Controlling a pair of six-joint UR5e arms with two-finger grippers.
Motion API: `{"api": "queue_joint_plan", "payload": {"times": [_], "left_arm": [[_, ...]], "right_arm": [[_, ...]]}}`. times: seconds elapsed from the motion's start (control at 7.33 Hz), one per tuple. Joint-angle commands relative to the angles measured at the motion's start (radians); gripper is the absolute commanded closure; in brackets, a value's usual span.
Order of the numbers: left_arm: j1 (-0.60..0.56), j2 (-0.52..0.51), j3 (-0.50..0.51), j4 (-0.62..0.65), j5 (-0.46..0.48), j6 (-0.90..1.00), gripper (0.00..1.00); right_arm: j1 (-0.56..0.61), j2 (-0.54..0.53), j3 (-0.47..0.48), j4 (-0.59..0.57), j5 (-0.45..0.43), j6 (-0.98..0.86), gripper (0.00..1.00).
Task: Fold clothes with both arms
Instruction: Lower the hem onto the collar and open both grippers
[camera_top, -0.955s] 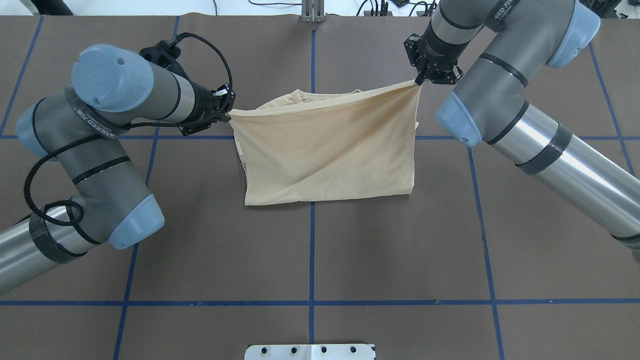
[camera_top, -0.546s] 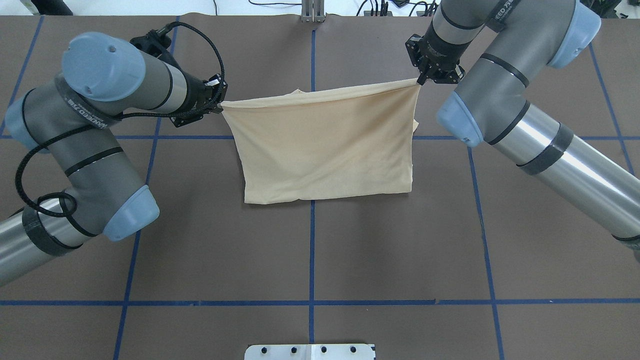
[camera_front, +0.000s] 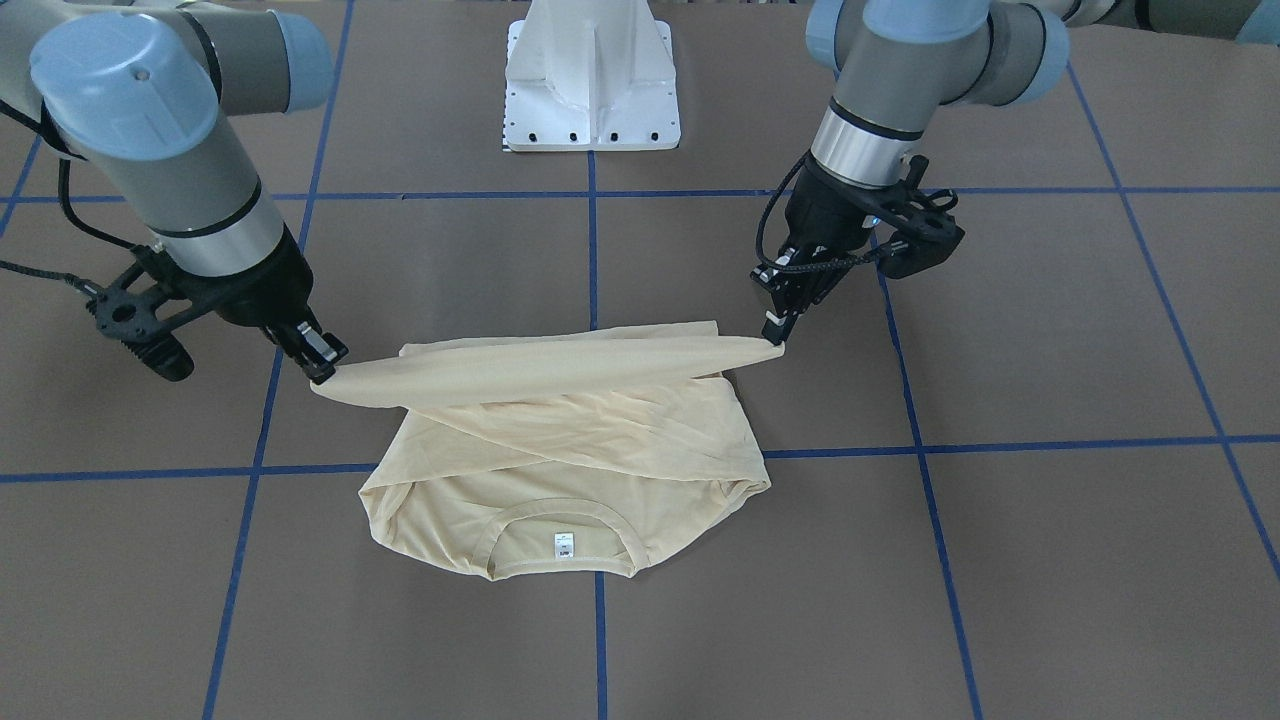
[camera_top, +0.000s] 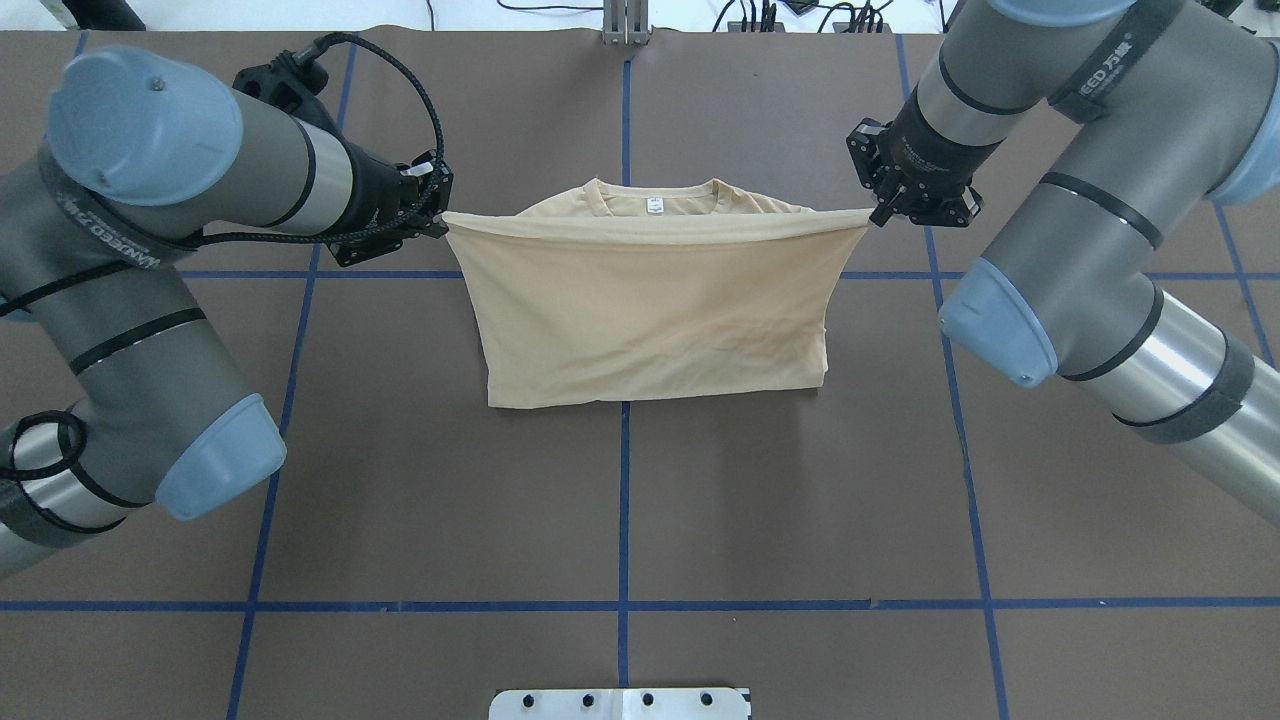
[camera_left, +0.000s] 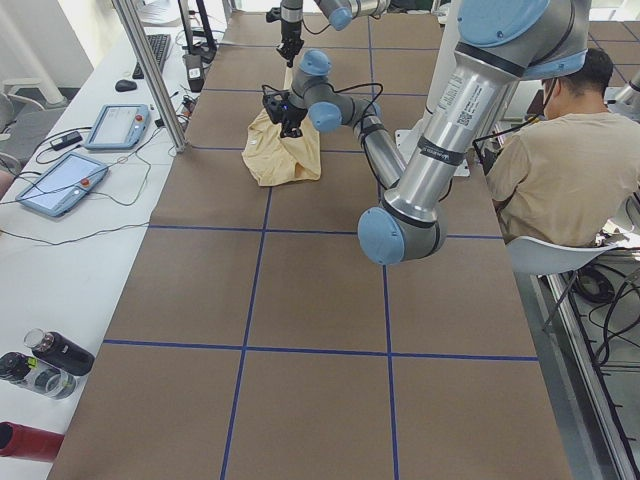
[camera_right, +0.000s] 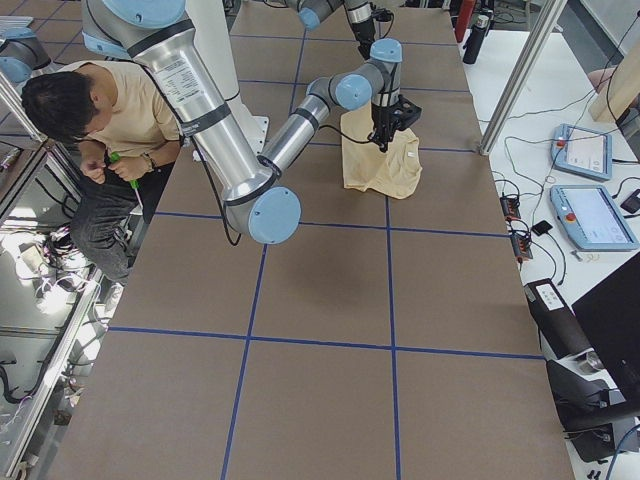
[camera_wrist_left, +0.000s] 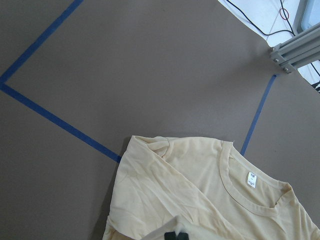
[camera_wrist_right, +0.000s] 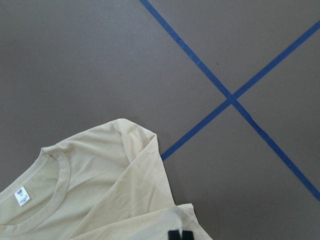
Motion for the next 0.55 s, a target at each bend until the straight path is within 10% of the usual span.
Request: {"api": "queue_joint_plan", "payload": {"times": [0.0, 0.41], "left_arm": [[0.0, 0.001, -0.053, 0.063, -0.004, 0.0, 1.0], [0.01, -0.014, 0.02, 0.062, 0.002, 0.017, 1.0]], "right_arm": [[0.0, -0.009, 0.052, -0.034, 0.002, 0.0, 1.0], [-0.012, 0.031, -0.082, 0.014, -0.009, -0.014, 1.0]]}}
